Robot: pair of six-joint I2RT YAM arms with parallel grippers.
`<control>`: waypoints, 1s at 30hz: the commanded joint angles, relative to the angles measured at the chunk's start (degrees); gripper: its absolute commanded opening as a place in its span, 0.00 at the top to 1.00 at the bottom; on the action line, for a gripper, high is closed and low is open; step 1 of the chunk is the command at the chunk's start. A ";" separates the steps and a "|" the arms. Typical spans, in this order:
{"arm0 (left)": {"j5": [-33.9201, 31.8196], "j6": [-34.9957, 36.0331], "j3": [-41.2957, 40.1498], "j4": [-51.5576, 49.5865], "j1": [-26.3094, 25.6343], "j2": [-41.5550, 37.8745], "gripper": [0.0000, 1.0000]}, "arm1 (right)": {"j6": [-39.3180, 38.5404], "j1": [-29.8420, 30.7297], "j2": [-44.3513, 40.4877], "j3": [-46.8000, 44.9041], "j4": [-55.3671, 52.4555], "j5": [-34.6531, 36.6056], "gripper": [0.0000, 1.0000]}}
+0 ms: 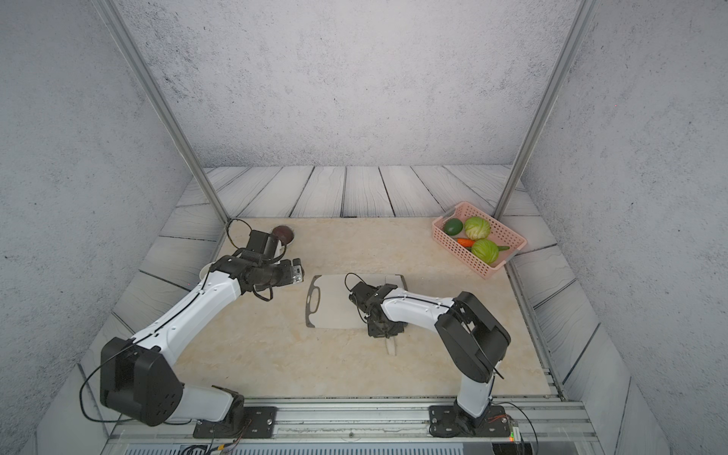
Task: Align the knife with the edge of the cutting board
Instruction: Move the knife to the edge of the cutting board.
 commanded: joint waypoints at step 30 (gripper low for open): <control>-0.14 0.18 0.02 0.21 -0.16 -0.68 0.02 | 0.34 -2.06 0.44 -2.67 1.90 -1.95 0.67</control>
